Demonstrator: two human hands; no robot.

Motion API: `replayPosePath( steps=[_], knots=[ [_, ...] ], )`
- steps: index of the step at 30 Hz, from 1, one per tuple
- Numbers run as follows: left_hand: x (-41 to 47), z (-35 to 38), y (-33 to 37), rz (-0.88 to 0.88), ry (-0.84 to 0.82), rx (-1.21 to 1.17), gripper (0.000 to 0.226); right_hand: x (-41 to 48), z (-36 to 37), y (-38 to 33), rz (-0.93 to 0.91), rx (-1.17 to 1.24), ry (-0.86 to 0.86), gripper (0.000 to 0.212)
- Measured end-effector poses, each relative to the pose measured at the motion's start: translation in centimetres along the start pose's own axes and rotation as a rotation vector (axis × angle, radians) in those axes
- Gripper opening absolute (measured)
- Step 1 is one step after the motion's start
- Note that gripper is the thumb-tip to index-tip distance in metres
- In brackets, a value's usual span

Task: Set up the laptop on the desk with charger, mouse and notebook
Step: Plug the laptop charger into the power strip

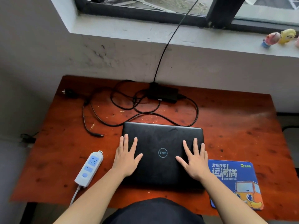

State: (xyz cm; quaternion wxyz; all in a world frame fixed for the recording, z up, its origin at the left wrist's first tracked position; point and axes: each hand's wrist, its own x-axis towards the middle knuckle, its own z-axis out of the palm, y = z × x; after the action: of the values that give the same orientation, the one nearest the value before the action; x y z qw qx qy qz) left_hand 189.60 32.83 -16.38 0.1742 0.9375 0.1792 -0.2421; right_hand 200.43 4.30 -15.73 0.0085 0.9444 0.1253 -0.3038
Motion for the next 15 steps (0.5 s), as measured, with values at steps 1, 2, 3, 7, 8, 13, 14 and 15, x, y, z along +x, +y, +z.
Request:
replayPosePath(
  steps=[1,2,3,7,8,13,14,15],
  knots=[
    [-0.1,-0.2,0.0,0.006,0.000,-0.022,0.076,0.0,-0.1,-0.2,0.009,-0.001,0.001,0.081],
    [-0.2,-0.6,-0.2,0.016,0.000,-0.042,0.074,0.1,-0.3,-0.5,0.029,0.009,-0.005,0.082],
    [-0.2,-1.1,-0.4,0.026,0.006,-0.061,0.070,0.3,-0.6,-1.0,0.057,0.034,-0.012,0.083],
    [-0.4,-3.3,-3.2,-0.009,0.096,-0.106,0.060,1.2,-2.3,-5.5,0.141,0.132,-0.003,0.084],
    [-0.3,-3.8,-4.3,-0.030,0.129,-0.092,0.059,1.5,-2.7,-6.8,0.118,0.135,0.003,0.083],
    [0.8,-6.1,-10.3,-0.215,0.230,0.011,0.061,2.1,-2.8,-12.9,-0.117,0.056,-0.018,0.081],
    [1.8,-6.4,-12.0,-0.236,0.215,0.034,0.061,2.7,-2.2,-14.4,-0.124,0.050,-0.041,0.085],
    [2.1,-6.8,-12.7,-0.247,0.215,0.066,0.060,2.6,-2.0,-15.2,-0.116,0.056,-0.051,0.090]
  ],
)
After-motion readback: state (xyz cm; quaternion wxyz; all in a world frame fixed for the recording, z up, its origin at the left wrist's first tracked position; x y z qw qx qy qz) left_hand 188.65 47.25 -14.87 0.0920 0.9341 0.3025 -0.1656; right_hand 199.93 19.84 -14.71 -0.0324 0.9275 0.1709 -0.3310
